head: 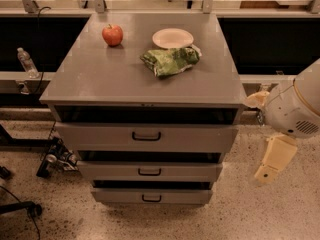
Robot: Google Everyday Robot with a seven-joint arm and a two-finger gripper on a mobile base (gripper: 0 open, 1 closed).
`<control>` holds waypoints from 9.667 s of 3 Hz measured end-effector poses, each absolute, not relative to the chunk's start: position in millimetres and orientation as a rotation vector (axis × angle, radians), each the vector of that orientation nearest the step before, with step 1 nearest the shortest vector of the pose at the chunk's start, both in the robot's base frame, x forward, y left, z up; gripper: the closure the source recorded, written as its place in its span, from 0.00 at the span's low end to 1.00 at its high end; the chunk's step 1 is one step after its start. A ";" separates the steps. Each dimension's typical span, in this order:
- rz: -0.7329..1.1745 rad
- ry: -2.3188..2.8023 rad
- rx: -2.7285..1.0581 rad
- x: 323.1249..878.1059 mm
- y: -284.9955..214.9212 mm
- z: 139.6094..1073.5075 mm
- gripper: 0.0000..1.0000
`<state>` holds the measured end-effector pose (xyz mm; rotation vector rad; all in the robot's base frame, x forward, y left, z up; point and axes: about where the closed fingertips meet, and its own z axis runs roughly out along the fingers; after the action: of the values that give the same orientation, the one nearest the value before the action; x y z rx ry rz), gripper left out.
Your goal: Open middle drawer
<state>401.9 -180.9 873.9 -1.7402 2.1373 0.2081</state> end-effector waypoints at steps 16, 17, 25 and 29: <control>0.428 2.010 -1.635 495.6 -66.3 496.8 0.00; 0.402 1.978 -1.667 502.1 -65.2 485.1 0.00; 0.309 1.908 -1.679 572.0 -50.7 412.4 0.64; 0.423 1.955 -1.684 499.7 -68.8 420.6 1.00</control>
Offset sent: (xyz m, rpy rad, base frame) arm -0.0064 0.0040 -0.0484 0.1469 0.0603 -0.0902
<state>499.7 -68.8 420.6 -1.6841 1.9549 0.4230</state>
